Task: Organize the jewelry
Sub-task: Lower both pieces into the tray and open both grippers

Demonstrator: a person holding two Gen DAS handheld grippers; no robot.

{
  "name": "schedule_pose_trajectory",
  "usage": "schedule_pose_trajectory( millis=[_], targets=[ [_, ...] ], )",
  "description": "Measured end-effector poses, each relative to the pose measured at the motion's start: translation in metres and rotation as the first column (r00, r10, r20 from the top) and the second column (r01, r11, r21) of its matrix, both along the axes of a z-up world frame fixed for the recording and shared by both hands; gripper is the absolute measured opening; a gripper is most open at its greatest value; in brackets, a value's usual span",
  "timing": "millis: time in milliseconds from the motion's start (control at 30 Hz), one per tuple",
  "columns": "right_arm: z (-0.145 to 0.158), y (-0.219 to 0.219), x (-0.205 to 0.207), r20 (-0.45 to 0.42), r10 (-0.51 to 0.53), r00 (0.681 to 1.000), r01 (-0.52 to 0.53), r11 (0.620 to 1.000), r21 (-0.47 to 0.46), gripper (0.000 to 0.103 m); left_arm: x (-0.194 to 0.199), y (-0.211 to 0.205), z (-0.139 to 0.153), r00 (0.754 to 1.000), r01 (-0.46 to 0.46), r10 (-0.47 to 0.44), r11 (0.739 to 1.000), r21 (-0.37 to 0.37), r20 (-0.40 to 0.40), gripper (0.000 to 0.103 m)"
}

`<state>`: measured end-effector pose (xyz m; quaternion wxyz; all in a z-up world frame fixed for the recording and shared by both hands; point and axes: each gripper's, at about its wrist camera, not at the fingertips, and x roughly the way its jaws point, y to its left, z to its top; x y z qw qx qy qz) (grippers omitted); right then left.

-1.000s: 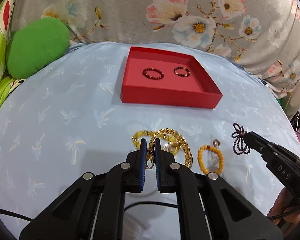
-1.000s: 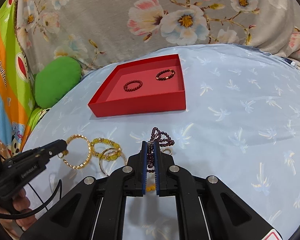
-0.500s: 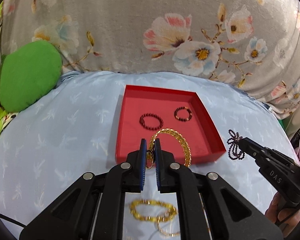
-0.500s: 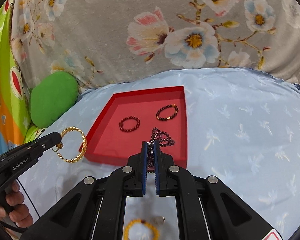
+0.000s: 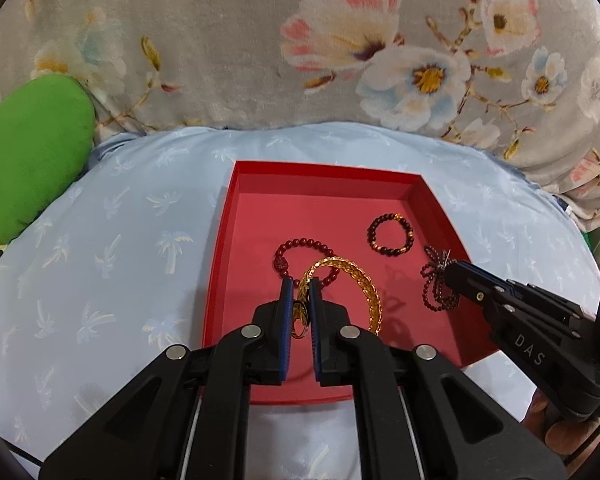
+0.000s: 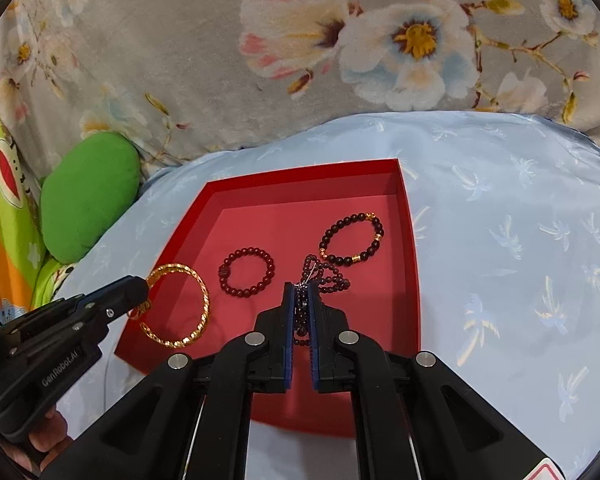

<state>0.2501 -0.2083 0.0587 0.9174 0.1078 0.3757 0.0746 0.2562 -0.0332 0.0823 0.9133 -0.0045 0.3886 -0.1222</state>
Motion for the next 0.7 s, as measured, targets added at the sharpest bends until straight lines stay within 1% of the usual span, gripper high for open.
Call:
schedule_pose_trajectory(
  millis=[167, 267, 333, 367, 400, 567, 700],
  targets=[
    [-0.013, 0.006, 0.015, -0.021, 0.010, 1.000, -0.011, 0.999, -0.031, 0.006, 0.012, -0.002, -0.015, 1.000, -0.008, 0.009, 1.000, 0.020, -0.019, 0.008],
    [-0.017, 0.007, 0.018, -0.030, 0.012, 0.999, -0.014, 0.999, -0.043, 0.008, 0.017, -0.001, -0.021, 1.000, -0.012, 0.013, 1.000, 0.015, -0.029, 0.009],
    [-0.014, 0.008, 0.014, -0.011, -0.008, 1.000, 0.007, 0.998, -0.063, 0.018, 0.017, 0.002, -0.022, 0.999, -0.023, 0.023, 1.000, -0.006, -0.030, 0.009],
    [-0.012, 0.006, 0.010, 0.002, -0.016, 1.000, 0.016, 0.998, -0.057, 0.031, 0.016, 0.004, -0.022, 0.999, -0.034, 0.034, 0.999, -0.013, -0.022, 0.011],
    [-0.011, 0.005, 0.006, 0.015, -0.025, 1.000, 0.025, 0.999, -0.047, 0.041, 0.015, 0.005, -0.021, 0.999, -0.039, 0.039, 0.999, -0.015, -0.017, 0.014],
    [-0.006, 0.002, -0.008, 0.036, -0.024, 0.999, 0.025, 0.999, -0.033, 0.042, 0.008, 0.005, -0.017, 0.999, -0.037, 0.037, 0.999, -0.016, -0.002, 0.016],
    [-0.001, 0.002, -0.020, 0.045, -0.021, 0.999, 0.022, 1.000, -0.022, 0.042, -0.002, 0.006, -0.013, 1.000, -0.029, 0.029, 0.999, -0.018, 0.007, 0.020]
  ],
)
